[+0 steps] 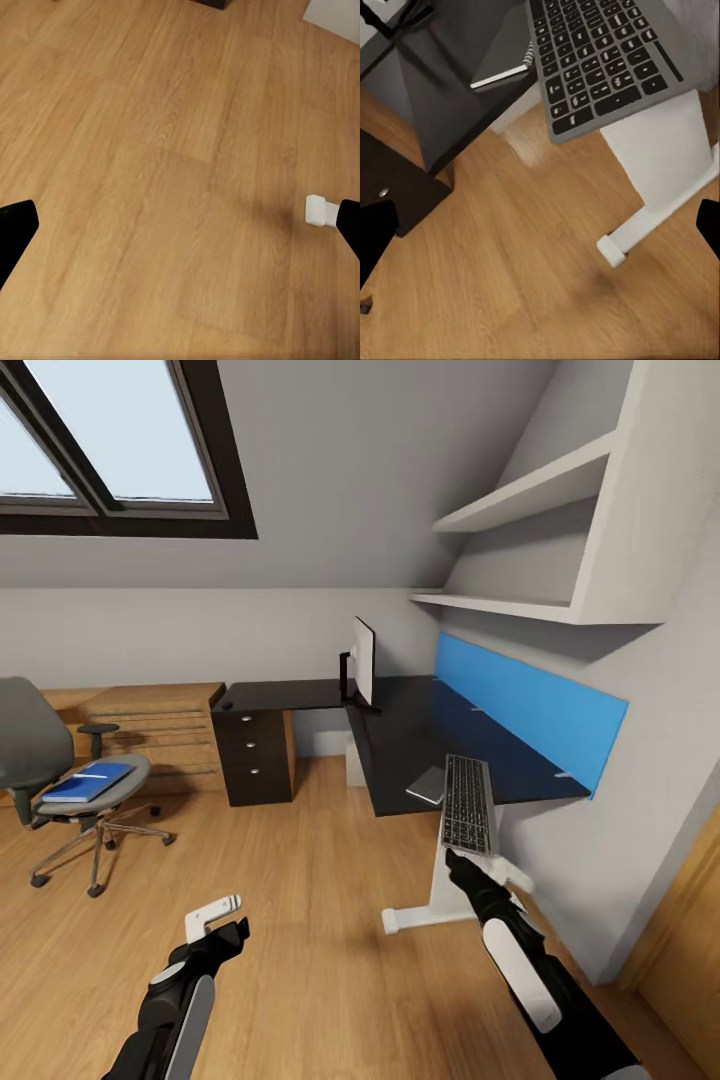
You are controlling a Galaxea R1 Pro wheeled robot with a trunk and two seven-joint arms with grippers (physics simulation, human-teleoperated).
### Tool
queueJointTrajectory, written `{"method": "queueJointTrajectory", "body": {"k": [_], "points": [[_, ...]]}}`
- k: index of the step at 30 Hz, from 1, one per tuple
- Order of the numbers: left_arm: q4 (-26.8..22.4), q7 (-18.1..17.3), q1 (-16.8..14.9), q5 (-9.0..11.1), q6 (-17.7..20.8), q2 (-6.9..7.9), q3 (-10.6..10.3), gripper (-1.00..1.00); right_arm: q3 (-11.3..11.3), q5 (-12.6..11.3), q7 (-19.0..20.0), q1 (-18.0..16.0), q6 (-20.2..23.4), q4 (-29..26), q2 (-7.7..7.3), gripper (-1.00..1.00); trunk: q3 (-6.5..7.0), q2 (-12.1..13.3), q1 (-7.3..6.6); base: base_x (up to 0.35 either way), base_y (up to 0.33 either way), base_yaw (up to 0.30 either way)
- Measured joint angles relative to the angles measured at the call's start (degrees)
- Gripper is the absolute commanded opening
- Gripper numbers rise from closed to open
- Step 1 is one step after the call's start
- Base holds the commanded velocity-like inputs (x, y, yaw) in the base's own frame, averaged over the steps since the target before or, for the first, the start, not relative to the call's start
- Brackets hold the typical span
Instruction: In the bedroom, organize the workspace by keeping the computer under the desk, ensuring the monitor is on the desk, placing the keyboard on the desk next to the monitor, placing the mouse on the desk next to the keyboard, moving the folder from the swivel chair onto the desk next to the mouse, stacking the notebook on top of the folder with the pen on top of the notebook, and positioning the swivel chair next to the desk.
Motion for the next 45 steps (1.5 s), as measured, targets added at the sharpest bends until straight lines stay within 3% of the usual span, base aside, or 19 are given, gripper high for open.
{"method": "queueJointTrajectory", "body": {"k": [5,8,14,18,21,22,25,28,30,33,34,35,38,41,42,44,45], "points": [[-0.5,0.0,0.0,0.0,0.0,-0.08,-0.1,1.00,-1.9,-9.3,5.1,1.1,-1.9,0.5,-2.83,1.00,0.00,0.0,0.00,-0.004,0.000,0.000],[-1.1,0.0,0.0,0.1,0.1,-0.13,-0.2,1.00,-2.6,-13.7,8.9,1.4,-2.4,1.9,-4.62,1.00,0.00,0.0,0.00,-0.001,0.000,0.000],[-3.5,0.0,0.1,0.2,0.1,-0.24,-0.5,1.00,-4.8,-19.2,15.8,1.7,-2.7,7.3,-7.00,1.00,0.00,0.0,0.00,0.000,0.000,0.000],[-6.1,0.0,0.8,0.3,0.6,-0.50,-1.0,1.00,-6.7,-20.6,17.7,1.7,-3.2,9.4,-7.05,1.00,-0.53,-1.2,0.65,0.000,0.000,0.000],[-8.3,0.2,1.5,0.3,2.5,-0.81,-1.3,1.00,-7.3,-21.0,18.3,1.7,-5.2,9.7,-6.26,1.00,-1.07,-2.4,1.31,0.000,0.000,0.000],[-9.0,0.2,1.8,0.4,4.8,-1.07,-1.4,1.00,-7.7,-20.6,18.4,1.7,-9.2,9.9,-4.58,1.00,-1.25,-2.8,1.53,0.000,0.000,0.000],[-9.3,0.2,1.9,0.3,5.9,-1.24,-1.5,1.00,-7.8,-20.5,18.3,1.7,-13.8,10.2,-2.76,1.00,-1.79,-4.0,2.19,0.000,0.000,0.000],[-9.5,0.2,1.9,0.3,6.7,-1.35,-1.5,1.00,-7.9,-20.8,18.1,1.6,-22.6,11.3,0.86,1.00,-2.33,-5.2,2.85,0.000,0.000,0.000],[-9.5,0.3,1.9,0.3,6.9,-1.38,-1.5,1.00,-8.0,-21.0,18.0,1.5,-26.5,12.8,2.47,1.00,-2.69,-6.0,3.29,0.000,0.000,0.000],[-9.4,0.3,1.9,0.3,7.1,-1.40,-1.5,1.00,-8.1,-21.3,17.7,1.3,-29.4,15.3,3.54,1.00,-3.23,-7.2,3.95,0.000,0.000,0.000],[-9.4,0.3,1.9,0.3,7.1,-1.41,-1.5,1.00,-8.3,-21.4,17.6,1.3,-29.4,15.6,3.55,1.00,-3.41,-7.6,4.17,0.000,0.000,0.000],[-9.4,0.3,1.9,0.3,7.1,-1.41,-1.5,1.00,-10.1,-22.3,17.5,1.2,-27.5,15.9,3.27,1.00,-3.59,-8.0,4.39,0.000,0.000,0.000],[-9.3,0.3,1.9,0.3,7.1,-1.41,-1.5,1.00,-12.6,-24.4,17.7,1.2,-24.2,16.0,3.07,1.00,-4.13,-9.2,5.05,0.000,0.000,0.000],[-9.2,0.3,1.9,0.3,7.1,-1.41,-1.5,1.00,-16.1,-28.0,17.8,1.2,-18.7,16.0,2.85,1.00,-4.67,-10.4,5.71,0.000,0.000,0.000],[-9.2,0.3,1.9,0.3,7.1,-1.41,-1.5,1.00,-18.9,-30.9,17.8,1.2,-13.9,16.0,2.74,1.00,-4.85,-10.8,5.93,0.000,0.000,0.000],[-9.2,0.3,1.9,0.3,7.1,-1.41,-1.5,1.00,-20.7,-32.9,17.9,1.2,-10.6,16.0,2.64,1.00,-5.20,-11.6,6.37,0.000,0.000,0.000],[-9.2,0.3,1.9,0.3,7.1,-1.41,-1.5,1.00,-22.3,-35.2,17.9,1.2,-6.4,16.1,2.39,1.00,-5.38,-12.0,6.59,0.000,0.000,0.000]]}}
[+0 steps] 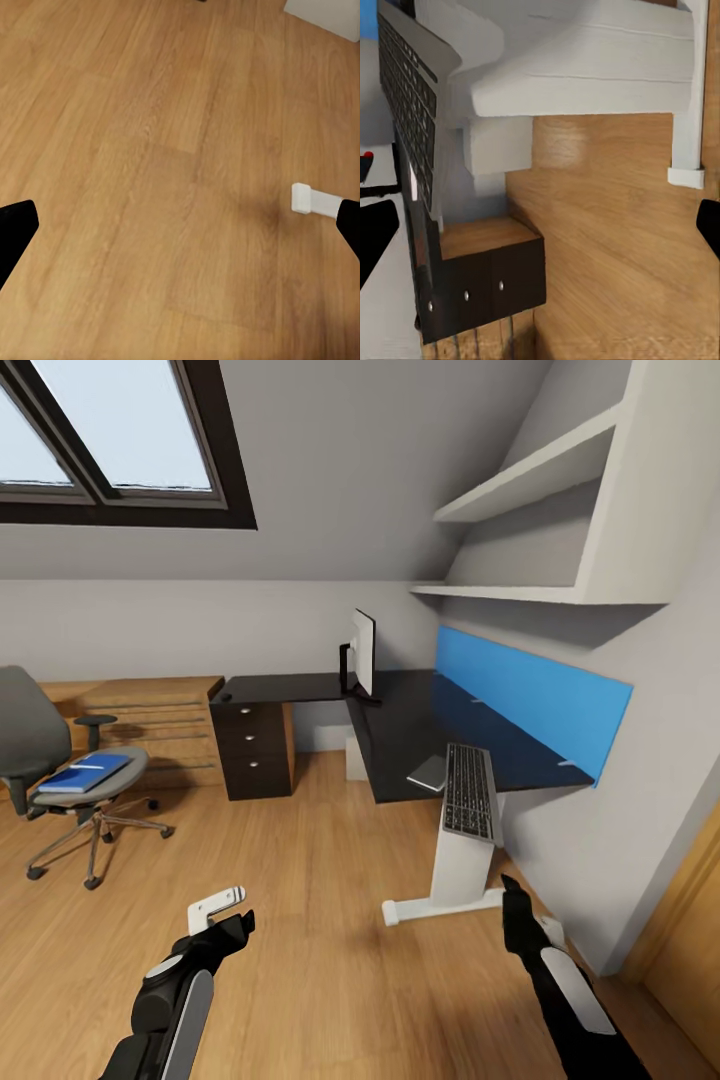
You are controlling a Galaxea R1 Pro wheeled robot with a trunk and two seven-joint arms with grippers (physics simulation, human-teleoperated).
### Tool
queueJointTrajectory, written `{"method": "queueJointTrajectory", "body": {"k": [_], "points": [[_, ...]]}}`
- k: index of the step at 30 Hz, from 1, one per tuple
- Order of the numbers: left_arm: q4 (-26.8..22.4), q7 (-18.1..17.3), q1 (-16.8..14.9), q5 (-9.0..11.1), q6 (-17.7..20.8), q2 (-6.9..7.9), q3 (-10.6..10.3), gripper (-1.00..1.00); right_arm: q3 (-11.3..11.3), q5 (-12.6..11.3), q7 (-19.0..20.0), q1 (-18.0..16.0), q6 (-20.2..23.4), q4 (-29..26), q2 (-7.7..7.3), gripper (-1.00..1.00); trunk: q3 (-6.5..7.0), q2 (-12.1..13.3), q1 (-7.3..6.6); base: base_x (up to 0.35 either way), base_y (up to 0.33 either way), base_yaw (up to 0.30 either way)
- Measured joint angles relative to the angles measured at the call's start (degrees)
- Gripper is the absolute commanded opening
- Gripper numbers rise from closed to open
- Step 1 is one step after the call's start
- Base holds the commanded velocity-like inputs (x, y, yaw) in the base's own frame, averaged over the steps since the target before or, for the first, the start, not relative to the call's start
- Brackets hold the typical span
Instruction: In the bedroom, organize the workspace by keeping the computer under the desk, ensuring the monitor is on the desk, placing the keyboard on the desk next to the monitor, placing the mouse on the desk next to the keyboard, moving the folder from the swivel chair onto the desk next to the mouse, stacking the notebook on top of the folder with the pen on top of the notebook, and positioning the swivel chair next to the desk.
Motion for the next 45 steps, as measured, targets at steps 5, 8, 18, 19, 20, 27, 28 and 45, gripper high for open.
{"method": "queueJointTrajectory", "body": {"k": [5,8,18,19,20,27,28,45], "points": [[0.1,0.0,0.0,0.0,0.0,0.00,0.0,1.00,-1.5,-3.1,0.5,0.0,7.0,0.0,-0.73,1.00,-0.90,-2.0,1.10,0.000,0.000,0.000],[0.1,0.0,0.0,0.0,0.0,-0.05,-0.1,1.00,-1.6,-3.2,2.5,0.0,7.8,-0.2,-0.79,1.00,-1.44,-3.2,1.76,0.000,0.000,0.000],[0.2,0.0,0.0,0.0,0.0,-0.09,-0.1,1.00,-1.2,6.2,8.7,0.0,4.1,-0.5,-0.59,1.00,-3.23,-7.2,3.96,0.000,0.000,0.000],[0.2,0.0,0.0,0.0,0.0,-0.09,-0.1,1.00,-1.2,7.4,9.1,0.0,3.6,-0.5,-0.58,1.00,-3.41,-7.6,4.18,0.000,0.000,0.000],[0.2,0.0,0.0,0.0,0.0,-0.09,-0.1,1.00,-1.1,10.8,10.2,0.0,2.7,-0.5,-0.55,1.00,-3.59,-8.0,4.40,0.000,0.000,0.000],[0.2,0.0,0.0,0.0,0.0,-0.09,-0.1,1.00,-0.5,18.6,12.6,0.0,1.1,-0.3,-0.13,1.00,-4.85,-10.8,5.93,0.000,0.000,0.000],[0.2,0.0,0.0,0.0,0.0,-0.09,-0.1,1.00,-0.7,16.9,12.8,0.0,1.1,-0.3,0.09,1.00,-5.03,-11.2,6.15,0.000,0.000,0.000],[0.3,0.0,0.0,-0.1,0.0,-0.09,-0.7,1.00,-0.4,4.4,12.9,0.0,2.4,-0.5,0.08,1.00,-8.08,-18.1,9.89,0.000,0.000,0.000]]}}
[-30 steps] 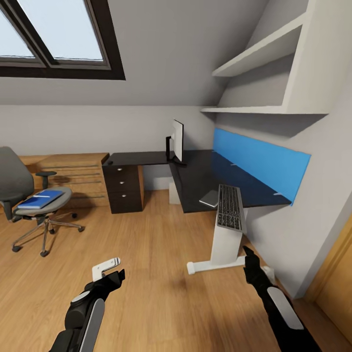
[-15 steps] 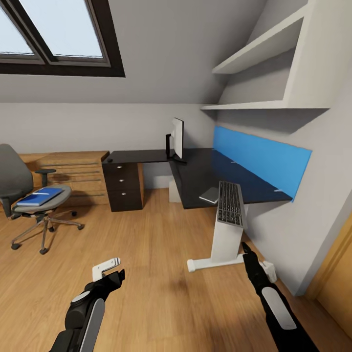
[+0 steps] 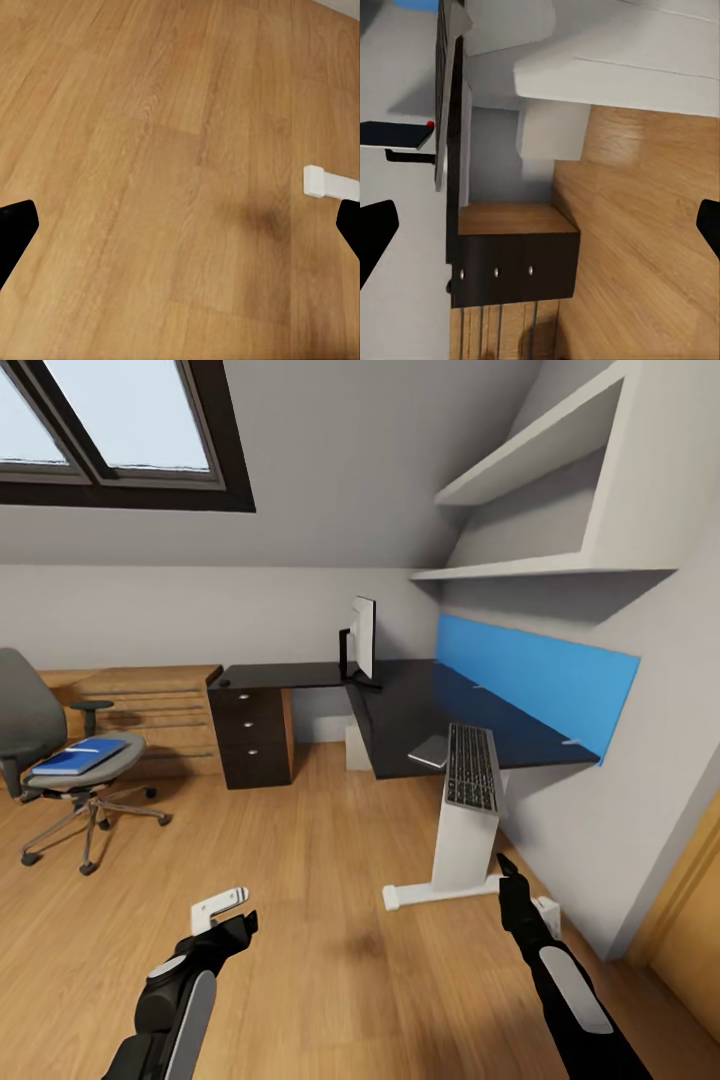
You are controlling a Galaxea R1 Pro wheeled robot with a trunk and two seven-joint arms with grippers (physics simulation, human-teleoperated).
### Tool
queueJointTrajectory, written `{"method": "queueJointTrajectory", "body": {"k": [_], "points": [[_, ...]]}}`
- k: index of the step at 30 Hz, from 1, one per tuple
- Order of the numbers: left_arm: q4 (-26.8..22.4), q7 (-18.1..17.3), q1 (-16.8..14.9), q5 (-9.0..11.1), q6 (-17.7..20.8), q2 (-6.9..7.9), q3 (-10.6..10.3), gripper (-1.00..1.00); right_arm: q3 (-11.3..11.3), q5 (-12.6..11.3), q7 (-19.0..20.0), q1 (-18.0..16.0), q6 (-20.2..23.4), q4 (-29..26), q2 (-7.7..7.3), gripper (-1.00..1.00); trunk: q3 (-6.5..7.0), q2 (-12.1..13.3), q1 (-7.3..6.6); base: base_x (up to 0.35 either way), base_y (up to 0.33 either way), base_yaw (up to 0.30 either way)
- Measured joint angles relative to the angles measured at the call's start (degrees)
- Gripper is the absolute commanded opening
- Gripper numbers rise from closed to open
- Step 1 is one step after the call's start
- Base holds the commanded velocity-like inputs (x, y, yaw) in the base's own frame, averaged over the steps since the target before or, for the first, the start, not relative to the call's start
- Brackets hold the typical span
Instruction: In the bedroom, organize the workspace by keeping the computer under the desk, ensuring the monitor is on the desk, placing the keyboard on the desk next to the monitor, placing the mouse on the desk next to the keyboard, moving the folder from the swivel chair onto the desk next to the mouse, stacking the notebook on top of the folder with the pen on top of the notebook, and positioning the swivel chair next to the desk.
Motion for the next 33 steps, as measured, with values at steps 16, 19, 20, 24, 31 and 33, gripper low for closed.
{"method": "queueJointTrajectory", "body": {"k": [16,19,20,24,31,33], "points": [[0.9,-0.3,0.0,0.0,0.1,0.17,-0.6,1.00,0.2,-0.1,0.0,0.0,0.1,-1.9,0.14,1.00,-1.08,-2.4,1.32,0.003,0.000,0.000],[1.2,-0.4,0.0,0.0,0.1,0.25,-0.7,1.00,0.3,-0.1,0.0,0.1,0.1,-2.2,0.17,1.00,-1.08,-2.4,1.30,0.234,0.000,0.000],[1.3,-0.4,0.0,0.0,0.1,0.25,-0.7,1.00,0.3,-0.1,0.0,0.0,0.0,-2.3,0.17,1.00,-1.08,-2.4,1.30,0.272,0.000,0.000],[1.8,-0.4,0.0,0.0,0.1,0.26,-0.7,1.00,0.3,-0.1,0.1,0.0,0.0,-2.5,0.17,1.00,-1.08,-2.4,1.29,0.299,0.000,0.000],[2.4,-0.4,0.0,0.0,-0.1,0.26,-0.7,1.00,0.5,0.2,0.9,0.0,-0.2,-2.8,0.18,1.00,-1.08,-2.4,1.29,0.302,0.000,0.000],[2.4,-0.4,0.0,0.0,-0.1,0.26,-0.7,1.00,0.5,0.3,1.0,0.0,-0.2,-2.8,0.18,1.00,-1.08,-2.4,1.29,0.297,0.000,0.000]]}}
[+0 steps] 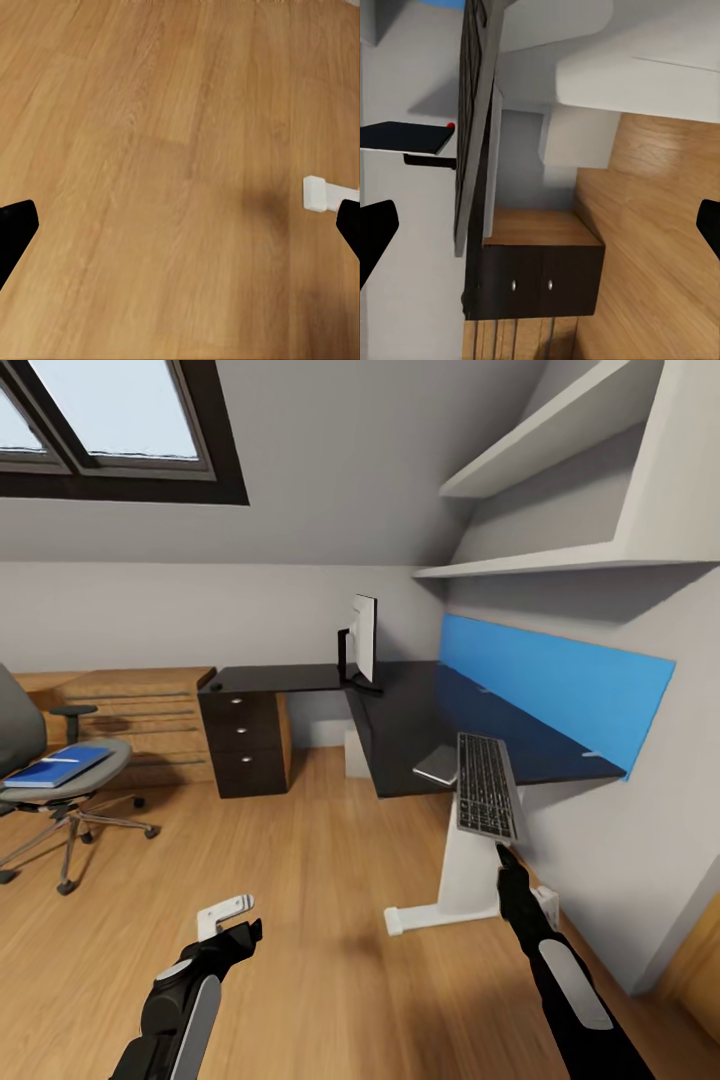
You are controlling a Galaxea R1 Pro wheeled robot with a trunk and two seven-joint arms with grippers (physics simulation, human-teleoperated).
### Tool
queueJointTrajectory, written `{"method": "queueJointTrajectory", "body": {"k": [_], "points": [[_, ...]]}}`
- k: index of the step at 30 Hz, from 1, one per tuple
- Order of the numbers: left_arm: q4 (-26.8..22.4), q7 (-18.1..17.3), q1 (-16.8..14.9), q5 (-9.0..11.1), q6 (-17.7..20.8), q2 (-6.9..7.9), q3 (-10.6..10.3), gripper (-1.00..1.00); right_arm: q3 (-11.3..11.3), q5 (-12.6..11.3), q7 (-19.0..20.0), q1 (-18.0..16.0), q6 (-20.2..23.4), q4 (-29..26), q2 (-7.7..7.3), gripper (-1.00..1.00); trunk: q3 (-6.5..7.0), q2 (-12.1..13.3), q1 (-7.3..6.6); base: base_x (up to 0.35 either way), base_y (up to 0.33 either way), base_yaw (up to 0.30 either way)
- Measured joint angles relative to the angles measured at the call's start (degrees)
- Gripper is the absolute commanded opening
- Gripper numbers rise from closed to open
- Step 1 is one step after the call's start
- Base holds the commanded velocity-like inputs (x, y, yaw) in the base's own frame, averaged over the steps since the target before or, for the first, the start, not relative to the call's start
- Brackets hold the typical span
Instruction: In the bedroom, organize the workspace by keeping the computer under the desk, ensuring the monitor is on the desk, placing the keyboard on the desk next to the monitor, placing the mouse on the desk next to the keyboard, moving the folder from the swivel chair onto the desk next to the mouse, stacking the notebook on top of the folder with the pen on top of the notebook, and positioning the swivel chair next to the desk.
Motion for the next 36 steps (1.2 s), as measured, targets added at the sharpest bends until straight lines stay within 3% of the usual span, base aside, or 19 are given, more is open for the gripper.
{"method": "queueJointTrajectory", "body": {"k": [14,36], "points": [[0.1,0.0,0.0,0.0,-0.1,0.00,0.0,1.00,0.0,0.1,0.1,0.0,0.0,0.0,0.00,1.00,0.00,0.0,0.01,0.281,0.000,0.000],[1.2,0.1,0.0,-0.1,-0.2,0.00,-0.4,1.00,0.0,0.1,-0.1,0.0,-0.1,0.0,0.00,1.00,0.00,0.0,0.03,0.071,0.000,0.000]]}}
